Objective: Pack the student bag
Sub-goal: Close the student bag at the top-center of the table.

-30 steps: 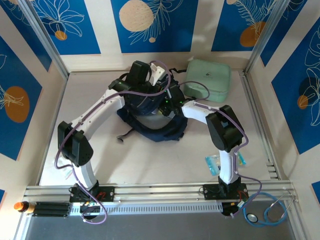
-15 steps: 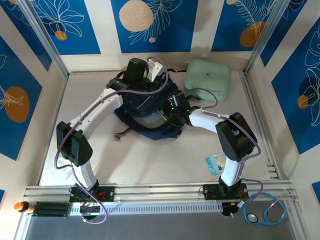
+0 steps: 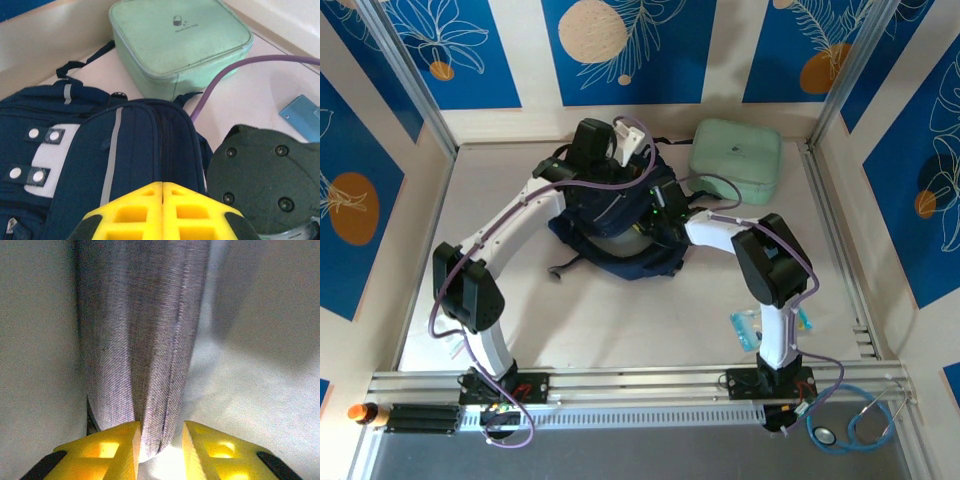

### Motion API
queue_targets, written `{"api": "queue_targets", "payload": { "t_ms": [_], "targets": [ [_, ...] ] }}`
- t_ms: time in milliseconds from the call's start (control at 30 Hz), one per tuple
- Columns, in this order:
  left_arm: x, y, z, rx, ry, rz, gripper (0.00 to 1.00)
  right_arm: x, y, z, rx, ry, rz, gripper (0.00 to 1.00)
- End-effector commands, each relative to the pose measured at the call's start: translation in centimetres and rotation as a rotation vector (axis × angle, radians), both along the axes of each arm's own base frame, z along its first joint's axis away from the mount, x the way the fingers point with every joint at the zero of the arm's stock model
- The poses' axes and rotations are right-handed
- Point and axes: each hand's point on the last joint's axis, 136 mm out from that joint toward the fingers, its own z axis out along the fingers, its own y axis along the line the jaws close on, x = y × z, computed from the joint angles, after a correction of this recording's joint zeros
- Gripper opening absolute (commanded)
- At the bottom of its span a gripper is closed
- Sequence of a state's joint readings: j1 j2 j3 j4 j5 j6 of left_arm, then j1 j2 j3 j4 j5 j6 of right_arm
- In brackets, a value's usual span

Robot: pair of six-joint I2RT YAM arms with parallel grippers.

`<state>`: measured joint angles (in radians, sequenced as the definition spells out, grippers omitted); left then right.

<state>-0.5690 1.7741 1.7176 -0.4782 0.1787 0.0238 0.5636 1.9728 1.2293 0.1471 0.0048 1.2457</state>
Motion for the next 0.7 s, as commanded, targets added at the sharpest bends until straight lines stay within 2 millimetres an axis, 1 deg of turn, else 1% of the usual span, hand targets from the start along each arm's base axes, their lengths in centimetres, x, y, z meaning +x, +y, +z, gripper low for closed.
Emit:
{"api": "queue_targets", "payload": {
  "t_ms": [0, 67, 133, 167, 233, 300, 400, 500, 600, 667],
  "targets": [
    [-0.4, 2.3, 0.0, 0.004, 0.024, 0.060, 0.03, 1.8, 1.4, 1.2, 0.074, -0.078, 0.018, 0.23],
    [-0.6, 3.1, -1.1, 0.019, 0.051, 0.078, 0.11, 1.9, 1.5, 1.8, 0.110, -0.109, 0.035, 0.22],
    [-0.9, 4.0, -2.4, 0.036, 0.084, 0.101, 0.20, 1.3, 0.8, 1.7, 0.115, -0.081, 0.022, 0.24],
    [-1.0, 4.5, -2.9, 0.040, 0.099, 0.112, 0.22, 0.9, 0.2, 1.8, 0.118, -0.067, 0.012, 0.26],
    [-1.1, 5.7, -3.8, 0.041, 0.133, 0.146, 0.28, -0.3, -1.1, 1.8, 0.136, -0.035, -0.008, 0.32],
    [-1.1, 6.8, -4.4, 0.025, 0.158, 0.181, 0.35, -1.7, -2.1, 2.5, 0.153, -0.024, -0.012, 0.38],
    [-0.8, 8.6, -5.0, -0.025, 0.189, 0.246, 0.47, -4.1, -4.1, 3.1, 0.162, 0.027, -0.035, 0.43],
    [-0.4, 10.8, -5.8, -0.089, 0.217, 0.336, 0.60, -6.6, -6.1, 2.6, 0.168, 0.118, -0.079, 0.48],
    [0.1, 13.3, -6.9, -0.145, 0.249, 0.446, 0.70, -8.8, -7.8, 1.7, 0.172, 0.220, -0.124, 0.49],
    [0.3, 14.8, -7.8, -0.179, 0.279, 0.513, 0.73, -9.9, -8.9, 1.3, 0.161, 0.267, -0.154, 0.50]
  ]
}}
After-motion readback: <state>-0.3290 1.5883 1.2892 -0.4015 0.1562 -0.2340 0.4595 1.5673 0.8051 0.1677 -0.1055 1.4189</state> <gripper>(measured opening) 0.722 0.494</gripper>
